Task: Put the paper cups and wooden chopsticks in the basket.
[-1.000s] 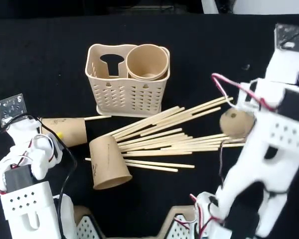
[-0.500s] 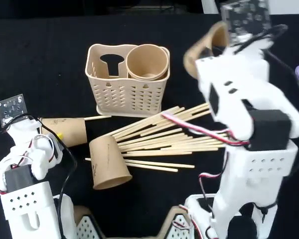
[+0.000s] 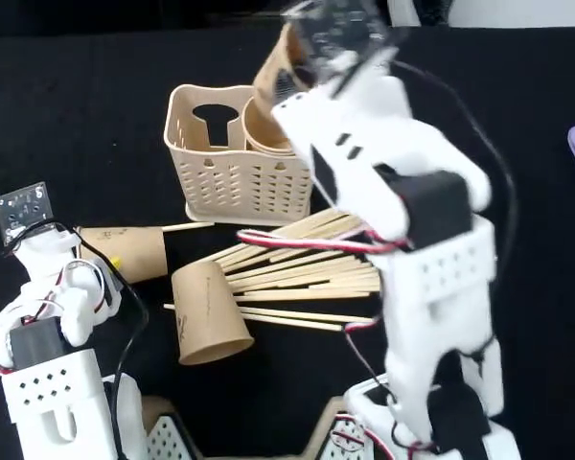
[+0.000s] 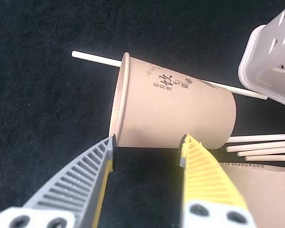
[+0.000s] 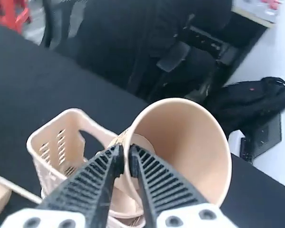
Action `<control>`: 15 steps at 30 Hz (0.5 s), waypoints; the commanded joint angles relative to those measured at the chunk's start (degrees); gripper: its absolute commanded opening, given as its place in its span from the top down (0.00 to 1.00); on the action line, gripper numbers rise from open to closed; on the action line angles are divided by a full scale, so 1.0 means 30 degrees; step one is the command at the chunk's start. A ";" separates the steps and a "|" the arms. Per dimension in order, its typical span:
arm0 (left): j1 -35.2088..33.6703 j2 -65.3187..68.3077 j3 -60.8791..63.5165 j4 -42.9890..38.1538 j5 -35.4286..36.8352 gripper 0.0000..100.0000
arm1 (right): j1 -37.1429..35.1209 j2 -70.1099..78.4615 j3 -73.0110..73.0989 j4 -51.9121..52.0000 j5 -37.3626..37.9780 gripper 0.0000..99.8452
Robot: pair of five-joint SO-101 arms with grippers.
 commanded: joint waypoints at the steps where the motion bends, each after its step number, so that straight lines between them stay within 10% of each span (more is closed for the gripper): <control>1: -0.0132 -0.0176 -0.0278 -0.0381 0.0059 0.76 | -0.0381 0.0513 -0.0982 0.0498 0.1026 0.99; 15: -0.0161 -0.0176 -0.0308 -0.0352 0.0059 0.76 | -0.0615 0.1099 0.0132 0.0498 0.4220 0.97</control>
